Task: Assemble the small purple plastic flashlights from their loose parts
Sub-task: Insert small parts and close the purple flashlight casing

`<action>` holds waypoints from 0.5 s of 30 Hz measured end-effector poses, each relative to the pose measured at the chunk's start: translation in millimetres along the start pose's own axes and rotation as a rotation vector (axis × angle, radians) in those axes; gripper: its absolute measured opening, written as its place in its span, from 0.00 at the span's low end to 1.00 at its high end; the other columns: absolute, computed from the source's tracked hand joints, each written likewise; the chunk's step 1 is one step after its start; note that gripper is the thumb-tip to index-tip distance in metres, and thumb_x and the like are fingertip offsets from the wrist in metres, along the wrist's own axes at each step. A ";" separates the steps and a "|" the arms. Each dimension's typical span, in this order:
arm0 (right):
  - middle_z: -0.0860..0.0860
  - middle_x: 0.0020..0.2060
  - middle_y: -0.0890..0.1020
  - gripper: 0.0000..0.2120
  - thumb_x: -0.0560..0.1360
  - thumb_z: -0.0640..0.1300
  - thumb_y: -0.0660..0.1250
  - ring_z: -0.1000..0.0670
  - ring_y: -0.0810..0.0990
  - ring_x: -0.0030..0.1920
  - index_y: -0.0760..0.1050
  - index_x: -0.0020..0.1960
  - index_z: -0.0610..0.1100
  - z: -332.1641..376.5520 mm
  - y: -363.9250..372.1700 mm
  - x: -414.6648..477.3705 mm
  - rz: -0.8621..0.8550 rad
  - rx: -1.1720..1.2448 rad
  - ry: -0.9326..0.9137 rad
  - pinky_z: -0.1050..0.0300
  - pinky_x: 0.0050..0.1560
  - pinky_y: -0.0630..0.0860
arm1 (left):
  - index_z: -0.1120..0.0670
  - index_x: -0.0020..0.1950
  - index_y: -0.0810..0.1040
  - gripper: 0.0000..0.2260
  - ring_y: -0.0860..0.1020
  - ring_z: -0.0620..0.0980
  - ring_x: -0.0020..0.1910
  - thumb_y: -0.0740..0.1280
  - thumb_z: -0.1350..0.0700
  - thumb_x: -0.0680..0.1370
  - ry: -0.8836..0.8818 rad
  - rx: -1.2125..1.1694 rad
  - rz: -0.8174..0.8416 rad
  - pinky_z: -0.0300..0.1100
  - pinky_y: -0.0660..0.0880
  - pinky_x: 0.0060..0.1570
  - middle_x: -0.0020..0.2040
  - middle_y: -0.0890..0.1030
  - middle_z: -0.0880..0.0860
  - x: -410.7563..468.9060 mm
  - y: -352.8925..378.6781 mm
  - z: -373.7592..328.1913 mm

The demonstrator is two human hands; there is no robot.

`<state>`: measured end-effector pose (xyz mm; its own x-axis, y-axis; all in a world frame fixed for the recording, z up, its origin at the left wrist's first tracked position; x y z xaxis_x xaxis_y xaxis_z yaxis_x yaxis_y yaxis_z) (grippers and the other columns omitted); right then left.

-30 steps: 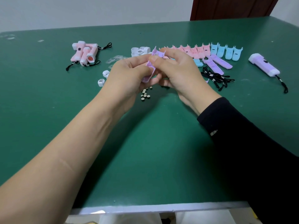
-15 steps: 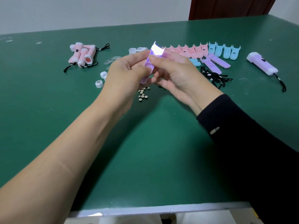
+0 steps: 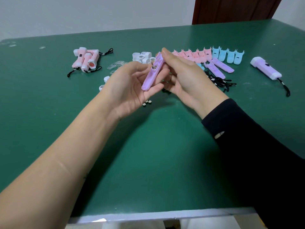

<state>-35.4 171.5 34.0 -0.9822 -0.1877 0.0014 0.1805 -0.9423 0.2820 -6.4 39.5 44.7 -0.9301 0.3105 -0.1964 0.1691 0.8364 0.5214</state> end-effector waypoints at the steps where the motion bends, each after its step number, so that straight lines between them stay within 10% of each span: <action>1: 0.52 0.33 0.80 0.10 0.79 0.51 0.65 0.55 0.76 0.32 0.79 0.46 0.46 0.4 0.6 -0.4 0.002 -0.004 -0.004 0.59 0.43 0.75 | 0.61 0.60 0.77 0.13 0.84 0.46 0.46 0.59 0.56 0.81 -0.025 -0.026 0.001 0.38 0.81 0.38 0.54 0.84 0.55 0.0 -0.7 -0.3; 15: 0.53 0.30 0.76 0.06 0.77 0.50 0.68 0.56 0.71 0.31 0.78 0.43 0.49 3.0 7.7 -4.3 0.014 -0.073 -0.043 0.63 0.37 0.73 | 0.52 0.45 0.81 0.10 0.77 0.38 0.30 0.64 0.50 0.80 -0.010 0.051 -0.058 0.29 0.71 0.24 0.39 0.83 0.46 5.4 -3.4 3.9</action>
<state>-30.0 165.8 39.0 -0.9805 -0.1909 0.0464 0.1964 -0.9576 0.2108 -10.8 40.1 38.6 -0.9356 0.2649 -0.2333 0.1316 0.8751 0.4657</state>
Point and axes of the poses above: each hand's wrist, its own x-axis towards the middle knuckle, its own y-axis out of the palm, z = x × y, the point moved 2 cm from there along x, towards the middle knuckle
